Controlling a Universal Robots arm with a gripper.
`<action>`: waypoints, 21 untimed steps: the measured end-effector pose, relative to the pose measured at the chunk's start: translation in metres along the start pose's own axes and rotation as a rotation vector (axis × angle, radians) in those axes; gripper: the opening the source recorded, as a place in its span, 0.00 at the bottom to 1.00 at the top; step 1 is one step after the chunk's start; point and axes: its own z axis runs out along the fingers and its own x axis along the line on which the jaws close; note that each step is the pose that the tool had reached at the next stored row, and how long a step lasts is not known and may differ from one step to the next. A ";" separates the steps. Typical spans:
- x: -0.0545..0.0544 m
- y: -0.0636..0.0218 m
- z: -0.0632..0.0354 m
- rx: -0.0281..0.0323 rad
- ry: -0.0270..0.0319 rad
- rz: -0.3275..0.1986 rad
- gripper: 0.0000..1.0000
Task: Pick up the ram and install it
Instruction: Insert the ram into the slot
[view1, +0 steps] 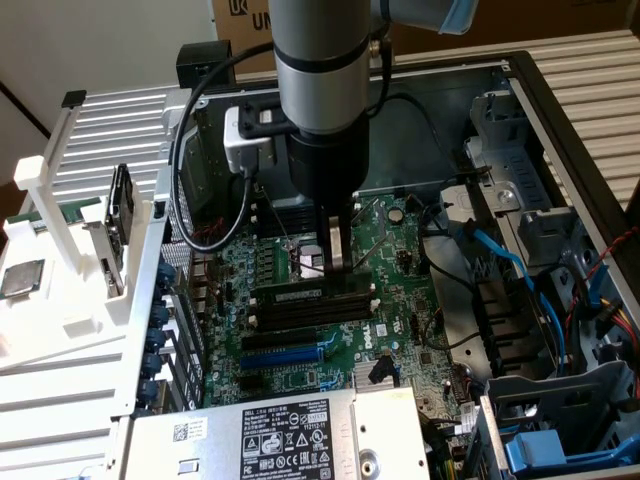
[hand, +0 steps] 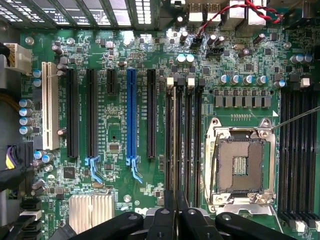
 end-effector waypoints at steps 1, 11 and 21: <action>0.000 0.0000 0.0006 0.0000 0.0000 0.000 0.12; 0.000 0.0015 0.0030 -0.0004 -0.0001 -0.012 0.12; 0.000 0.0017 0.0064 -0.0006 0.0001 -0.014 0.12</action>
